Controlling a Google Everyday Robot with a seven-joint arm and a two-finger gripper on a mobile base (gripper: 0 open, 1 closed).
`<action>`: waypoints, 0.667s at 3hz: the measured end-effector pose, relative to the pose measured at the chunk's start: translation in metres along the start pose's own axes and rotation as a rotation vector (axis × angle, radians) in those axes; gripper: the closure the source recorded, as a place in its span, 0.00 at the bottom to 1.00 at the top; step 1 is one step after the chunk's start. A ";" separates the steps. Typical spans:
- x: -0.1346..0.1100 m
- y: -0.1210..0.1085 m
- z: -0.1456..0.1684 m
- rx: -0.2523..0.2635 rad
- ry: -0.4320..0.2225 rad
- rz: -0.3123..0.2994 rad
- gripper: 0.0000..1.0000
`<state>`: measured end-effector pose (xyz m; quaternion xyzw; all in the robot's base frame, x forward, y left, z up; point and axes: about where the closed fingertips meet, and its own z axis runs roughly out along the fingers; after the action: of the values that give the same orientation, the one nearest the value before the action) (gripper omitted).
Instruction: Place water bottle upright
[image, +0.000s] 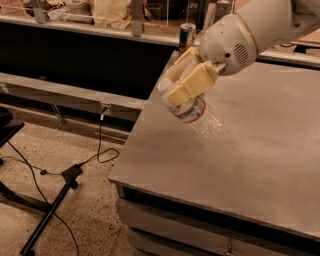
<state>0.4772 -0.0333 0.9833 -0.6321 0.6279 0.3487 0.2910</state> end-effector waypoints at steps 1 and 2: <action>0.005 -0.004 -0.003 0.018 -0.037 0.047 1.00; 0.010 -0.005 -0.005 0.023 -0.195 0.137 1.00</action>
Offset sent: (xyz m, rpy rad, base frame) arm 0.0050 -0.0280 0.0073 0.4775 0.2322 -0.2206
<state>0.4823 -0.0429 0.9776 -0.5474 0.6421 0.4204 0.3335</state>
